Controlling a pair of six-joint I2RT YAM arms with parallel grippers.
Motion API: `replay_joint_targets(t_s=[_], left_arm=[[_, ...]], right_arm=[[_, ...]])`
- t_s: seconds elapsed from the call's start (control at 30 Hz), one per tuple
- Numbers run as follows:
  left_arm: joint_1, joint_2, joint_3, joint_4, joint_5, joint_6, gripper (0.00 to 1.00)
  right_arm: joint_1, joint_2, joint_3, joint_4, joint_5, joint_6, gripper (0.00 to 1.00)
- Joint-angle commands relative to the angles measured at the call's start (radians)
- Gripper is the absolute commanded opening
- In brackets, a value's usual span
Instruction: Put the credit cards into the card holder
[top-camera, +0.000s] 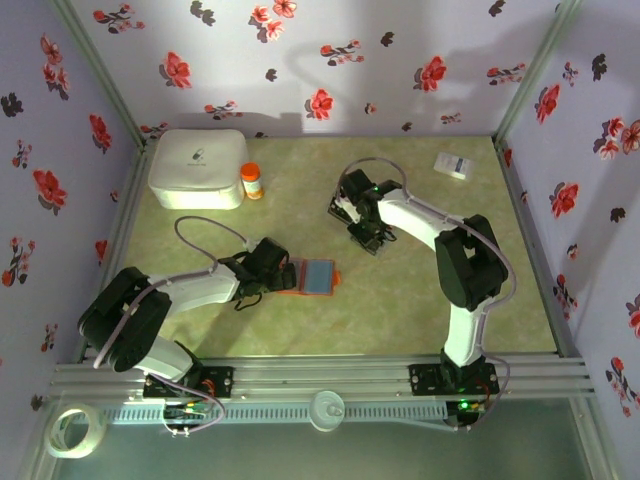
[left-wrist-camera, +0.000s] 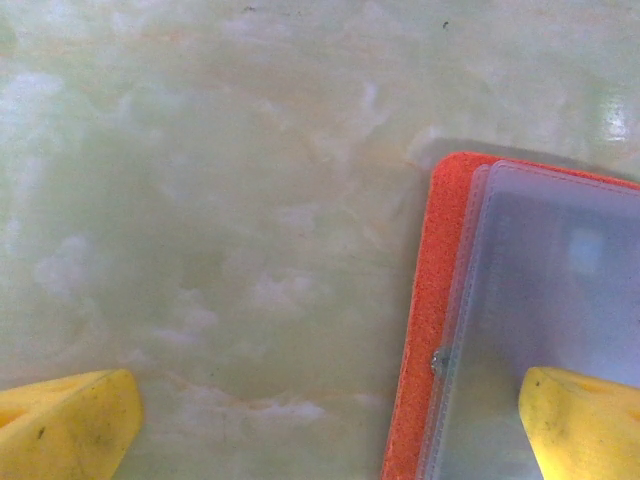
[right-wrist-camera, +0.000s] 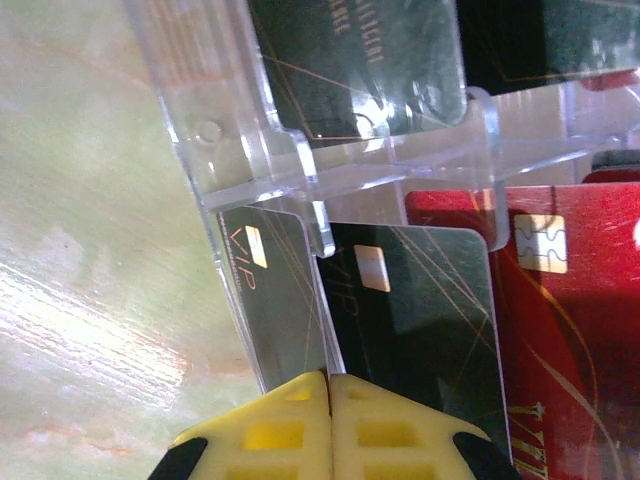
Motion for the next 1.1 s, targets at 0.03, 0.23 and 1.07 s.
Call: replay_joint_targets(t_s=[0.03,0.23,1.07], left_arm=[[0.009,0.063,-0.04,-0.055,-0.012,-0.021,1.0],[0.009,0.061,-0.043,-0.058,-0.013,-0.021,1.0],[0.009,-0.02,-0.065,-0.134,-0.081,-0.074,1.0]], right_arm=[[0.01,-0.023,0.022,-0.042,-0.034,-0.035,0.0],[0.037,-0.09,0.044,-0.075,-0.027,-0.062,0.0],[0.169,-0.525,-0.68,1.015,-0.389,0.97,0.0]])
